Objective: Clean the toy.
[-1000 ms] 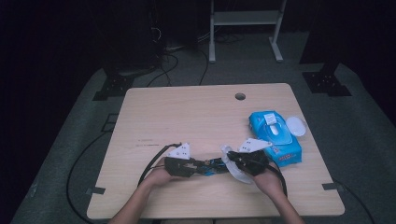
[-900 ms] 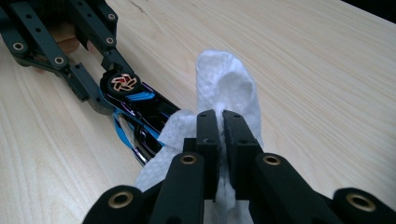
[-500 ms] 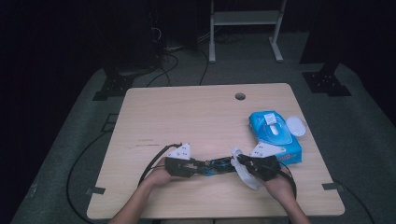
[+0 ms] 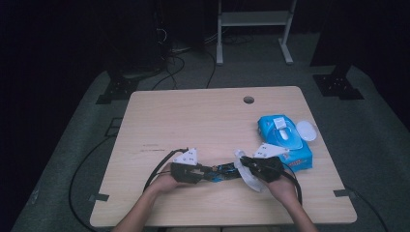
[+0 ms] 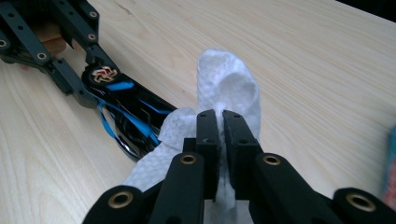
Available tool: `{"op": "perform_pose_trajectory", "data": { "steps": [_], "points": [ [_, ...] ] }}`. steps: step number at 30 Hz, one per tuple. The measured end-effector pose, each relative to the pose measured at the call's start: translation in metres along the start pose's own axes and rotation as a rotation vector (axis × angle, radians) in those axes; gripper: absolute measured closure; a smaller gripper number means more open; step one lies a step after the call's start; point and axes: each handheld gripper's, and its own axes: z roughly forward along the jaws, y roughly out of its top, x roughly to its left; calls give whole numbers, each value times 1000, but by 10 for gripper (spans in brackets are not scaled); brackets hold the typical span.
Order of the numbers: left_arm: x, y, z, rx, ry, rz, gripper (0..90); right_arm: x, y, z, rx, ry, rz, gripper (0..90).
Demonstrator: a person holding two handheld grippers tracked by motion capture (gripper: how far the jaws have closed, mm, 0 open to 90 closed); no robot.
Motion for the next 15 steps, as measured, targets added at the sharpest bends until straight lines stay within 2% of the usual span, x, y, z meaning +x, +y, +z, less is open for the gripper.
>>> {"op": "perform_pose_trajectory", "data": {
  "steps": [5,8,11,13,15],
  "points": [
    [0,1,0,4,1,1,716,-8,-13,-11,21,-28,25,850],
    [0,1,0,2,1,-1,716,-7,-14,-12,5,-31,28,851],
    [0,0,0,1,0,-3,716,-1,-6,-12,-12,-23,8,851],
    [0,0,1,-2,0,-5,716,3,-2,-9,-15,-1,-2,850],
    [0,0,1,-1,3,-5,716,5,0,-4,4,1,-26,850]
  ]
}}
